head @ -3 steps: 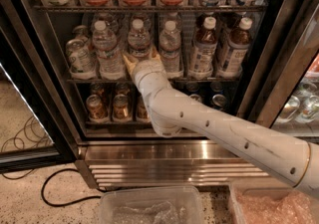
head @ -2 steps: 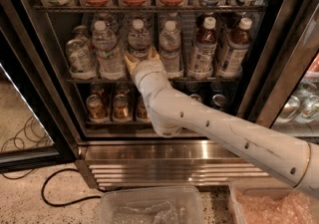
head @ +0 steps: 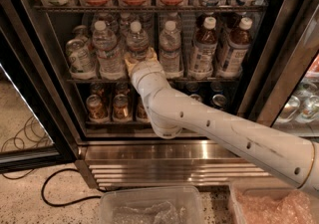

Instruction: Pick water bottle from middle shelf of fridge

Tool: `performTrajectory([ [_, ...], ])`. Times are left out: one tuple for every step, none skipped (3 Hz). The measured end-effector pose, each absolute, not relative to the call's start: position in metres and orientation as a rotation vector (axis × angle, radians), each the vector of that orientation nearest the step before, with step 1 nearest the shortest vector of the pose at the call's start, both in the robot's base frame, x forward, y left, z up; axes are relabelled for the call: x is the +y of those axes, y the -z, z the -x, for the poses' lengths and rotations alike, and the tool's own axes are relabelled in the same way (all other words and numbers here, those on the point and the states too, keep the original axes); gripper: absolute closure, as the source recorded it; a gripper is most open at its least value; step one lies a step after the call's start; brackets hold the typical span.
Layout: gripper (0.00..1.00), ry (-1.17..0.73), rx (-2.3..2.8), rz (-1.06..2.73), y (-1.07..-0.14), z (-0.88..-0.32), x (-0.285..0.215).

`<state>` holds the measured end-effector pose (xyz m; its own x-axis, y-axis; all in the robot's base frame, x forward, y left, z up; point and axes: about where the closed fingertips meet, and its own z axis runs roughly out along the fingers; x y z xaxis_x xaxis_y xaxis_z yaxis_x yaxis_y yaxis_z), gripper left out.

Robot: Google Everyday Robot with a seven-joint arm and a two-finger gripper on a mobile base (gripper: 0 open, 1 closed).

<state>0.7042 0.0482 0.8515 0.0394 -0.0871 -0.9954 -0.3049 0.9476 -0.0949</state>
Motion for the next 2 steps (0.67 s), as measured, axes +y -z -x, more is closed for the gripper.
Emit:
performTrajectory([
  [1.00, -0.171, 1.523, 0.321, -0.8559, -0.7035, 0.0492],
  [1.00, -0.168, 1.503, 0.326, -0.8652, -0.7014, 0.0491],
])
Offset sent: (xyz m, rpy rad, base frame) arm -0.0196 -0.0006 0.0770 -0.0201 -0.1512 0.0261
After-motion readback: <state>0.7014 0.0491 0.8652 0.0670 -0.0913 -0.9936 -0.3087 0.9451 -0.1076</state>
